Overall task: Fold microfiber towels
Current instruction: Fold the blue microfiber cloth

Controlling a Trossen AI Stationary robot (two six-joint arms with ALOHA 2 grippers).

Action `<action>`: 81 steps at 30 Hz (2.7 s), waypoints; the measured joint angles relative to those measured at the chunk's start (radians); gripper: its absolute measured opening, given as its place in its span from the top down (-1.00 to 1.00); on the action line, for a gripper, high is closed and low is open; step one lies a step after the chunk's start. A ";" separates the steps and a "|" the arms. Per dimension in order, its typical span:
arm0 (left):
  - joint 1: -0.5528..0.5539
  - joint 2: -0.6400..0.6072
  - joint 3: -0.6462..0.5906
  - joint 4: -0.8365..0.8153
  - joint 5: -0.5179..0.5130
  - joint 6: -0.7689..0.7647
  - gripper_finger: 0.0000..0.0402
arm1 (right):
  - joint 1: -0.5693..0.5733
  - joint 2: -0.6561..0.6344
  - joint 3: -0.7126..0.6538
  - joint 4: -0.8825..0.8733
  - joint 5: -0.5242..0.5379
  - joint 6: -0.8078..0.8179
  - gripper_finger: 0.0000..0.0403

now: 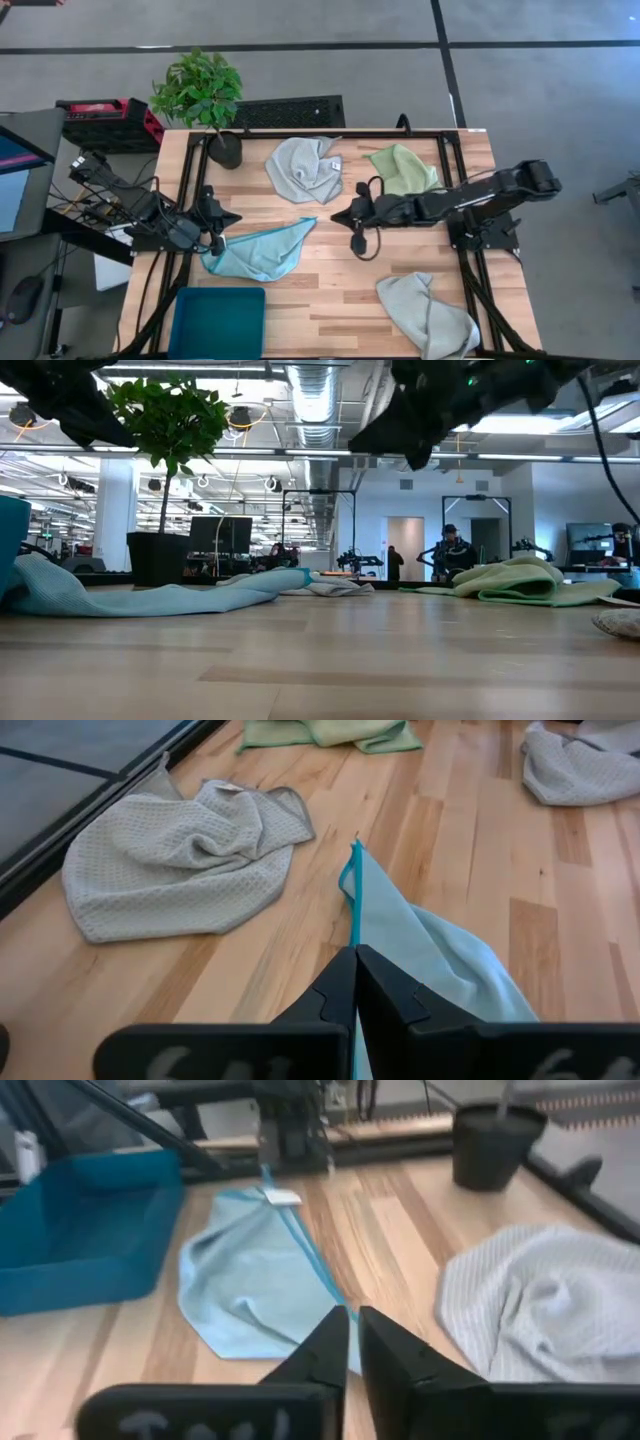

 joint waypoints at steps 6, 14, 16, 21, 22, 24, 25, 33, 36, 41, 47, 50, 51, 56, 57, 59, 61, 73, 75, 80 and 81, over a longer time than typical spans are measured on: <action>0.000 0.000 0.000 -0.014 -0.006 0.002 1.00 | -0.010 0.120 0.067 0.007 -0.012 0.024 0.46; 0.000 0.002 0.000 -0.014 -0.009 -0.001 1.00 | -0.029 0.318 0.182 -0.055 -0.131 0.007 0.27; 0.000 0.002 0.000 -0.014 -0.010 -0.002 1.00 | -0.036 0.358 0.208 -0.067 -0.131 -0.007 0.25; 0.000 0.002 0.000 -0.014 -0.010 -0.002 1.00 | -0.067 0.426 0.259 -0.062 -0.118 -0.017 0.26; 0.000 0.002 0.000 -0.014 -0.010 -0.001 1.00 | -0.075 0.432 0.261 -0.066 -0.118 -0.017 0.27; 0.000 0.002 0.000 -0.014 -0.010 -0.001 1.00 | -0.089 0.452 0.277 -0.053 -0.117 -0.017 0.28; 0.000 0.002 0.000 -0.014 -0.010 -0.001 1.00 | -0.096 0.453 0.276 -0.066 -0.116 -0.017 0.28; 0.000 0.002 -0.001 -0.015 -0.010 -0.002 1.00 | -0.143 0.454 0.276 -0.116 -0.124 0.021 0.28; 0.000 0.002 -0.001 -0.015 -0.010 -0.002 1.00 | -0.156 0.454 0.276 -0.146 -0.125 0.035 0.28; 0.000 0.002 -0.001 -0.015 -0.010 0.006 1.00 | -0.167 0.454 0.276 -0.176 -0.155 0.036 0.29; 0.000 0.002 -0.001 -0.015 -0.010 0.006 1.00 | -0.173 0.454 0.275 -0.174 -0.201 0.037 0.31; 0.000 0.002 -0.001 -0.015 -0.010 0.006 1.00 | -0.173 0.454 0.275 -0.174 -0.201 0.037 0.30; 0.000 0.002 -0.001 -0.015 -0.010 0.006 1.00 | -0.173 0.454 0.275 -0.173 -0.201 0.037 0.30; 0.000 0.002 -0.001 -0.015 -0.010 0.002 1.00 | -0.173 0.454 0.275 -0.166 -0.200 0.043 0.31; 0.000 0.002 -0.001 -0.015 -0.010 0.001 1.00 | -0.173 0.454 0.275 -0.166 -0.200 0.040 0.31; 0.000 0.002 -0.001 -0.015 -0.010 0.001 1.00 | -0.174 0.454 0.275 -0.166 -0.194 0.039 0.32; 0.000 0.002 -0.001 -0.015 -0.010 0.000 1.00 | -0.174 0.454 0.275 -0.166 -0.173 0.039 0.33; 0.000 0.002 -0.001 -0.015 -0.009 -0.001 1.00 | -0.174 0.468 0.275 -0.152 -0.172 0.037 0.32; 0.000 0.002 -0.001 -0.015 -0.009 -0.002 1.00 | -0.174 0.485 0.273 -0.147 -0.177 0.037 0.32; 0.000 0.002 -0.002 -0.013 -0.009 -0.002 1.00 | -0.172 0.523 0.274 -0.131 -0.203 0.037 0.32; 0.000 0.002 -0.002 -0.013 -0.009 -0.002 1.00 | -0.171 0.524 0.271 -0.144 -0.203 0.036 0.33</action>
